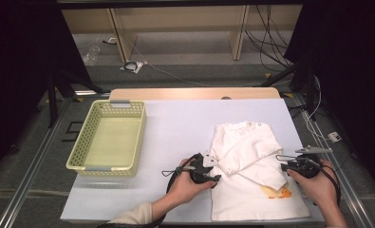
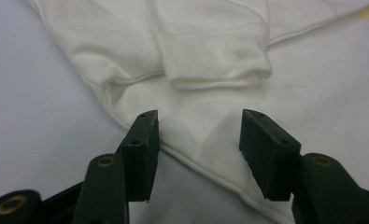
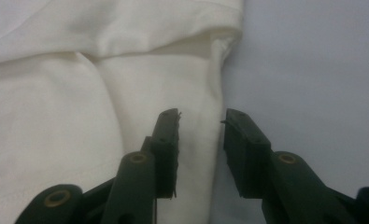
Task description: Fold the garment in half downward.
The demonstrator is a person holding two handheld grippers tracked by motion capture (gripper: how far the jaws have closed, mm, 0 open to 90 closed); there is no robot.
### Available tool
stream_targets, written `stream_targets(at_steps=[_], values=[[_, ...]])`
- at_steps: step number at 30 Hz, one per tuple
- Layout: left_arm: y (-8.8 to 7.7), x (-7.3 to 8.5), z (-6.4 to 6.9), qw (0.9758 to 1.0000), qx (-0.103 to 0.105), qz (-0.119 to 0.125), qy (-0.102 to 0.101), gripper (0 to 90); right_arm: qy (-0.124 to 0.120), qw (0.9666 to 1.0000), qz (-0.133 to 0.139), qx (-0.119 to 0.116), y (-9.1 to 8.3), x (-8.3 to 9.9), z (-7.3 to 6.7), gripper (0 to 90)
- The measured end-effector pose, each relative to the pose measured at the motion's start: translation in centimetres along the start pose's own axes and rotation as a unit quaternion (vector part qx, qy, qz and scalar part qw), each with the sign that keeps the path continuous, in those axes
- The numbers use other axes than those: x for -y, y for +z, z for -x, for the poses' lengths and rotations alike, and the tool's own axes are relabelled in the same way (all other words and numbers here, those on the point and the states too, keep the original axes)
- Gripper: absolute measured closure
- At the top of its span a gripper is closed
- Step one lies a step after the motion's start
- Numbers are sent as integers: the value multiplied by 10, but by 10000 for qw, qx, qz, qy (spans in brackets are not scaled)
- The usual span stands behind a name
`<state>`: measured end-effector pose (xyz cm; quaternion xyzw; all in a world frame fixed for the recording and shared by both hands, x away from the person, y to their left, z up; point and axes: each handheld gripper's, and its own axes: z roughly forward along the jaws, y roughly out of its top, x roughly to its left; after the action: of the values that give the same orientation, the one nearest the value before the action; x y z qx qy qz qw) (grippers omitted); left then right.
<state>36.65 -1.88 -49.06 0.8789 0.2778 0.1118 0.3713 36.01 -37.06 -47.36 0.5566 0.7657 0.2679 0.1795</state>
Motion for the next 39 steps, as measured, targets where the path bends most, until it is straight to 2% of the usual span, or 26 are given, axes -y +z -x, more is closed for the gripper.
stream_targets(at_steps=[2, 4, 8, 11, 14, 17, 25, 31, 39], values=[[0, -1, 0, 10000, 6, -6, -24, 499, 1, 10000, -5, 13, 0, 0, -1, 673], [0, -2, 2, 10000, 14, -35, 70, 524, 2, 10000, 11, 27, 1, 1, -1, 681], [0, -3, 5, 9999, -12, -60, 102, 625, 35, 10000, 17, 42, 1, 1, -1, 717], [1, -2, 7, 9999, -102, -40, 41, 687, 74, 10000, 6, 59, 1, 1, -2, 770], [0, -3, 5, 9998, -166, -91, 12, 802, 41, 10000, -11, 13, 1, 0, -3, 839], [-1, -2, 6, 9997, -217, -77, -27, 866, 14, 10000, -66, 37, 1, -1, -5, 865], [-5, -3, 3, 9997, -193, -153, -39, 886, 67, 9999, -78, 70, 1, -3, -7, 882], [-12, -3, -1, 9997, -206, -52, -100, 887, 46, 9999, -104, 106, 0, -4, -9, 883], [-19, -2, -5, 9997, -185, -70, -168, 887, 47, 9999, -130, 70, -1, -6, -13, 883]])
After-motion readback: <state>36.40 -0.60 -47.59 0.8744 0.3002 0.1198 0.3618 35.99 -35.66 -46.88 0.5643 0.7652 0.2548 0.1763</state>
